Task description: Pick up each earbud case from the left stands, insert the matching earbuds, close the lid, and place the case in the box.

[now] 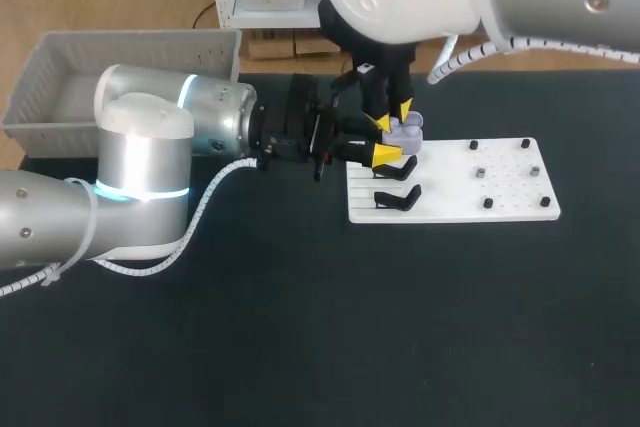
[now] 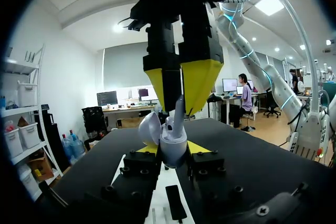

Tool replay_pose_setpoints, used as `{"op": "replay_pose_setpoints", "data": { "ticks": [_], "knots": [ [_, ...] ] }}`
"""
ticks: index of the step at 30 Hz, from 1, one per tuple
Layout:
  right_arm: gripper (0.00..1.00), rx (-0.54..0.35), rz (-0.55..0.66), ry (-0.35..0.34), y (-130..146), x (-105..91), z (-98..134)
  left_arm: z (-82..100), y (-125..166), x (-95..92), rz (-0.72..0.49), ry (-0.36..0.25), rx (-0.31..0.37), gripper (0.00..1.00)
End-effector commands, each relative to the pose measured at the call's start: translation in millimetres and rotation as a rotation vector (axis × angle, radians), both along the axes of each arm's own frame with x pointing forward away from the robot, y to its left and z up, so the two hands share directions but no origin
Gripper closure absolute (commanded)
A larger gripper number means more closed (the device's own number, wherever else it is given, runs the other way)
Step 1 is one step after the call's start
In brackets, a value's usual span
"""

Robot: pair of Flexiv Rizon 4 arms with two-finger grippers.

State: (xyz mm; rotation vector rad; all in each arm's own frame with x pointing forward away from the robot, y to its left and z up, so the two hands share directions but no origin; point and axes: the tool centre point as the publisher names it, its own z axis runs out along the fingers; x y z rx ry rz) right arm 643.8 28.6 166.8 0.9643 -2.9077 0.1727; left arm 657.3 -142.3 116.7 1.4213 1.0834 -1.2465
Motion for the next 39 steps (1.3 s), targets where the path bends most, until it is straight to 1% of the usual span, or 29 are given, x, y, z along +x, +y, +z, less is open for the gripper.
{"op": "replay_pose_setpoints", "data": {
  "ticks": [1, 5, 23, 35, 36, 37, 38, 39],
  "knots": [
    [1.0, 0.003, -0.001, -0.011, -1.3, -1.3, -1.4, -0.6, 0.4, -1.4, 0.004, -0.002, -0.002, 1.0],
    [1.0, 0.001, -0.004, -0.021, -2.2, 0.7, -1.9, -0.6, 0.4, -1.4, 0.004, -0.002, -0.002, 1.0],
    [1.0, -0.002, -0.016, -0.017, -5.5, 6.9, -8.2, -0.6, 0.4, -1.4, 0.004, -0.002, -0.002, 1.0],
    [0.99, -0.007, -0.013, -0.001, -6.0, 9.3, -14.1, -0.6, 0.4, -1.4, 0.004, -0.002, -0.002, 1.0],
    [0.78, -0.007, -0.013, 0.0, -6.0, 9.2, -14.1, -0.6, 0.4, -1.4, 0.004, -0.002, -0.002, 1.0],
    [0.54, -0.007, -0.014, 0.001, -6.2, 9.1, -14.2, -0.6, 0.4, -1.4, 0.004, -0.002, -0.002, 1.0],
    [0.15, -0.004, -0.014, 0.003, -6.7, 8.5, -14.0, -0.6, 0.4, -1.4, 0.004, -0.002, -0.002, 1.0],
    [0.0, 0.009, -0.015, 0.005, -7.4, 7.2, -11.7, -0.6, 0.4, -1.4, 0.004, -0.002, -0.002, 1.0]
  ]
}}
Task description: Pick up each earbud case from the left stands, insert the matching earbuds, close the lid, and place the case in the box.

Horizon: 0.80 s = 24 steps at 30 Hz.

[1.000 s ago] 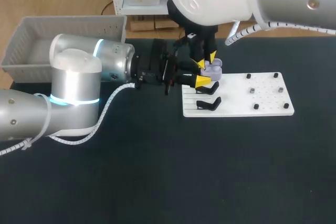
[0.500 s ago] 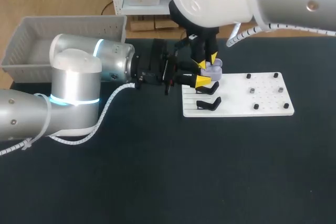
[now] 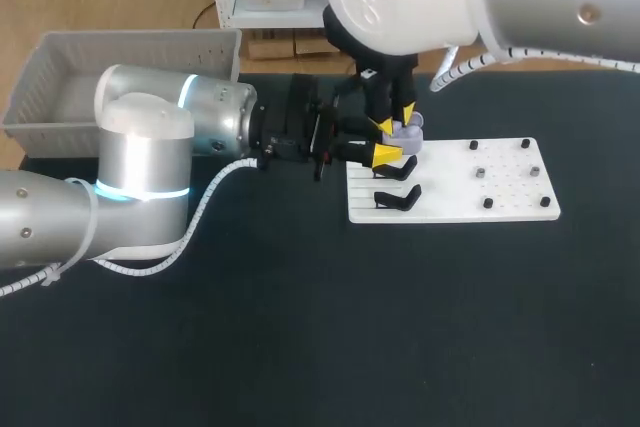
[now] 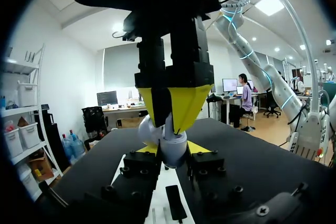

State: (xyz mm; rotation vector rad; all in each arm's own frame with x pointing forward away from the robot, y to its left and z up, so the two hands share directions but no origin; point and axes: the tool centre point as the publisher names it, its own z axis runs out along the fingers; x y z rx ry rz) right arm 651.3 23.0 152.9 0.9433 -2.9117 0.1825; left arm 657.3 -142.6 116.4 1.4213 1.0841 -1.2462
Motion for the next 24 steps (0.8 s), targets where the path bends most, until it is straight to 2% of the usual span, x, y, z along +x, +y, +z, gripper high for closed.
{"op": "replay_pose_setpoints", "data": {
  "ticks": [1, 5, 9, 12, 15, 18, 20, 24],
  "knots": [
    [0.0, 0.023, 0.0, 0.007, -1.8, -1.3, 4.3, -0.3, 0.8, -1.4, 0.004, -0.003, -0.002, 1.0],
    [0.0, 0.075, 0.001, 0.005, -2.4, -8.7, 20.5, -0.3, 0.8, -1.4, 0.004, -0.003, -0.002, 1.0],
    [0.0, 0.124, -0.011, -0.032, -6.6, -10.1, 40.0, -0.3, 0.8, -1.4, 0.004, -0.003, -0.002, 1.0],
    [0.0, 0.132, -0.058, -0.113, -15.4, -0.1, 52.0, -0.3, 0.8, -1.4, 0.004, -0.003, -0.002, 1.0],
    [0.0, 0.136, -0.156, -0.279, -28.7, 15.2, 62.3, -0.3, 0.8, -1.4, 0.004, -0.003, -0.002, 1.0],
    [0.0, 0.122, -0.244, -0.378, -42.5, 31.1, 60.5, -0.3, 0.8, -1.4, 0.004, -0.003, -0.002, 1.0],
    [0.0, 0.113, -0.291, -0.407, -50.2, 39.8, 55.3, -0.3, 0.8, -1.4, 0.004, -0.003, -0.002, 1.0],
    [0.0, 0.146, -0.357, -0.412, -61.7, 53.4, 43.9, -0.3, 0.8, -1.4, 0.004, -0.003, -0.002, 1.0]
  ]
}}
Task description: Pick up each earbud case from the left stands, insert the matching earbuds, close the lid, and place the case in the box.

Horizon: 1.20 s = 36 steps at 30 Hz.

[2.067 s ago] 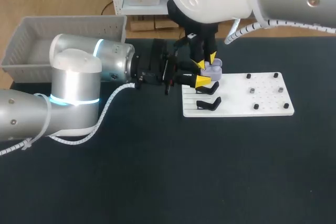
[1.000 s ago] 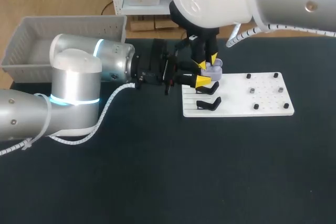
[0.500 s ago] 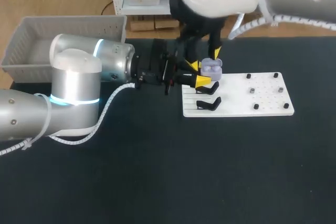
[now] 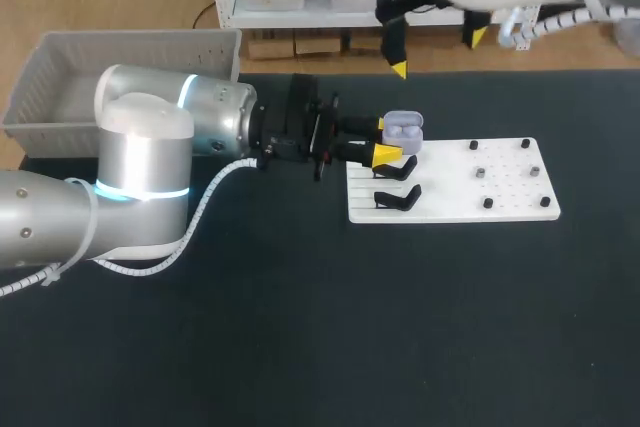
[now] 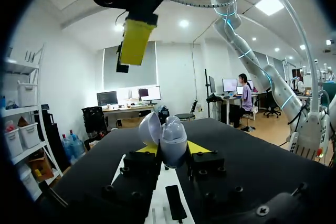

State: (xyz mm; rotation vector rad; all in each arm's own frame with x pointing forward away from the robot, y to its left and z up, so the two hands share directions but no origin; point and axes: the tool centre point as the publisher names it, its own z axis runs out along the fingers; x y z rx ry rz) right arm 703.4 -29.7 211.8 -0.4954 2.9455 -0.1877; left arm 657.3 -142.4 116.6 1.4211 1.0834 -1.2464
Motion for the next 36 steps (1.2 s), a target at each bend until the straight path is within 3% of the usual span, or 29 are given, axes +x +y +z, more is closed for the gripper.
{"op": "replay_pose_setpoints", "data": {
  "ticks": [1, 9, 19, 30, 36],
  "knots": [
    [0.0, 0.077, -0.083, -0.183, -10.6, 3.7, -17.7, -0.5, 0.5, -1.4, 0.004, -0.002, -0.002, 1.0],
    [0.0, 0.093, -0.098, -0.148, -14.1, 18.1, -37.1, -0.5, 0.5, -1.4, 0.004, -0.002, -0.002, 1.0],
    [0.0, 0.12, -0.096, -0.112, -9.4, 21.3, -55.8, -0.5, 0.5, -1.4, 0.004, -0.002, -0.002, 1.0],
    [0.0, 0.134, -0.052, -0.047, -0.8, -5.7, -65.8, -0.5, 0.5, -1.4, 0.004, -0.002, -0.002, 1.0],
    [0.0, 0.148, -0.051, -0.037, -3.4, -21.1, -59.8, -0.5, 0.5, -1.4, 0.004, -0.002, -0.002, 1.0]
  ]
}}
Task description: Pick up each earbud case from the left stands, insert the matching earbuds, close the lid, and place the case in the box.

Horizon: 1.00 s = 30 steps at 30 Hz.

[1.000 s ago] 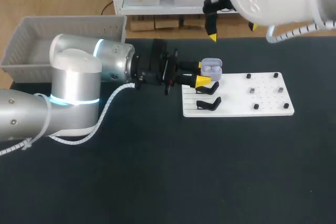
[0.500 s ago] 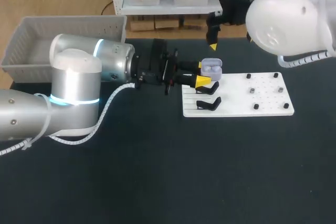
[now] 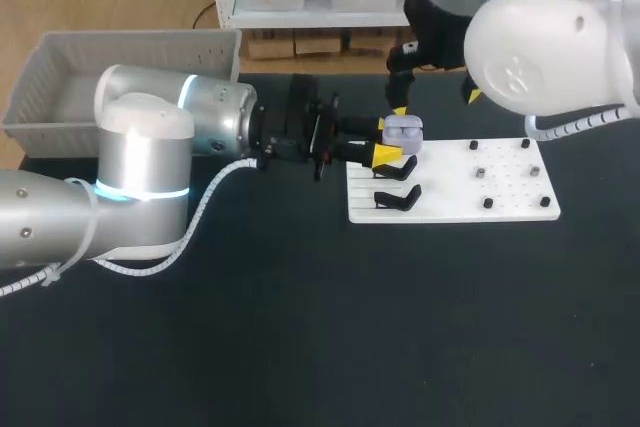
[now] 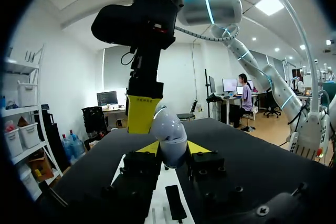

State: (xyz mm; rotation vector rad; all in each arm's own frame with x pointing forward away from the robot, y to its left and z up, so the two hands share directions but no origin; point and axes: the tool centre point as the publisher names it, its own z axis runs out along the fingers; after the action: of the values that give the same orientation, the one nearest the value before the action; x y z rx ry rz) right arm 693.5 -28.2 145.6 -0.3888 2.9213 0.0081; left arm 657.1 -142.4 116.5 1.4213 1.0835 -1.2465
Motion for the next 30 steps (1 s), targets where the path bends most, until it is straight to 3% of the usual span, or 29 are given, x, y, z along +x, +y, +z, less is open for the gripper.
{"op": "replay_pose_setpoints", "data": {
  "ticks": [1, 6, 13, 20, 26, 30],
  "knots": [
    [0.0, 0.003, 0.004, -0.015, -5.6, -12.7, 8.2, -0.4, 0.5, -1.2, 0.004, -0.002, -0.002, 1.0],
    [0.0, 0.014, -0.014, -0.059, -16.2, -13.6, 26.1, -0.4, 0.5, -1.2, 0.004, -0.002, -0.002, 1.0],
    [0.0, 0.036, 0.01, -0.248, -29.3, -25.3, 82.1, -0.4, 0.5, -1.2, 0.004, -0.002, -0.002, 1.0],
    [0.0, 0.144, 0.196, -0.349, -36.5, -59.5, 131.8, 30.9, 37.2, 3.5, 0.097, -0.003, 0.026, 1.0],
    [0.0, 0.265, 0.215, -0.399, -44.8, -76.1, 147.6, 61.6, 74.0, 4.8, 0.214, -0.008, 0.02, 1.0],
    [0.0, 0.265, 0.215, -0.399, -44.8, -76.1, 147.6, 80.6, 113.3, 16.0, 0.331, -0.057, 0.032, 1.0]
  ]
}}
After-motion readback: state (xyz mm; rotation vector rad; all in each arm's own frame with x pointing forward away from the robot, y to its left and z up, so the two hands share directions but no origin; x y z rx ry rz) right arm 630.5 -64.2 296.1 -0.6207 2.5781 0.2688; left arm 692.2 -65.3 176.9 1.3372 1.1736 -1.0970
